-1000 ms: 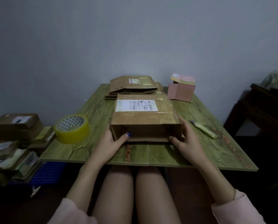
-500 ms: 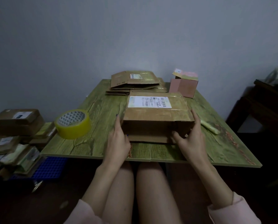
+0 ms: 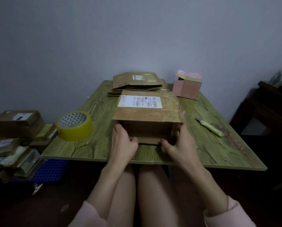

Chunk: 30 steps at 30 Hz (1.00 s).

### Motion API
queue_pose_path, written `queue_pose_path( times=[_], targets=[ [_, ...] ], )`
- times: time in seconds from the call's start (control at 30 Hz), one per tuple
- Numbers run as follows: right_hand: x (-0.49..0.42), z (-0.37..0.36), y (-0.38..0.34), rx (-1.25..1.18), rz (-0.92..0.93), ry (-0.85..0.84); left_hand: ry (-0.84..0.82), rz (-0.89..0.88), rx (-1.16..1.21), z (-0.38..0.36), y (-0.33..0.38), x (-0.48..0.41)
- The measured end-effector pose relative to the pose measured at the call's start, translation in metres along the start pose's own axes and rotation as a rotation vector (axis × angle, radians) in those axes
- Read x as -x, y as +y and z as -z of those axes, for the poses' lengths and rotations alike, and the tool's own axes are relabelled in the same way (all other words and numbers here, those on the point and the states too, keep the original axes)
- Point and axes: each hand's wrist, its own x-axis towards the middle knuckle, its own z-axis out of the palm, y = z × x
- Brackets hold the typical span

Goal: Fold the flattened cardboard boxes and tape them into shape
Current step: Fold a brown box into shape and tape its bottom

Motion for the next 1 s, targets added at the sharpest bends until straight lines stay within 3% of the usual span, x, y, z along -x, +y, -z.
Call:
queue_pose_path(
  times=[0.13, 0.2, 0.4, 0.5, 0.63, 0.77, 1.0],
  targets=[
    [-0.008, 0.031, 0.005, -0.113, -0.057, -0.087, 0.030, -0.064, 0.191, 0.032, -0.010, -0.017],
    [-0.015, 0.042, 0.009, -0.190, -0.041, -0.049, 0.032, -0.121, 0.264, 0.049, -0.014, -0.028],
    [-0.045, 0.049, 0.016, -0.177, 0.115, -0.164, -0.298, -0.280, 0.214, 0.057, -0.011, -0.047],
    [-0.048, 0.038, 0.019, -0.196, 0.088, -0.125, -0.234, -0.281, 0.170, 0.047, -0.014, -0.049],
    [-0.043, 0.021, 0.019, -0.143, 0.097, 0.097, -0.092, -0.329, 0.087, 0.038, -0.017, -0.046],
    [-0.041, 0.011, 0.016, -0.067, 0.113, 0.226, -0.060, -0.340, 0.064, 0.035, -0.018, -0.046],
    [-0.044, 0.013, 0.023, -0.075, 0.123, 0.129, 0.023, -0.376, 0.094, 0.037, -0.021, -0.055]
  ],
)
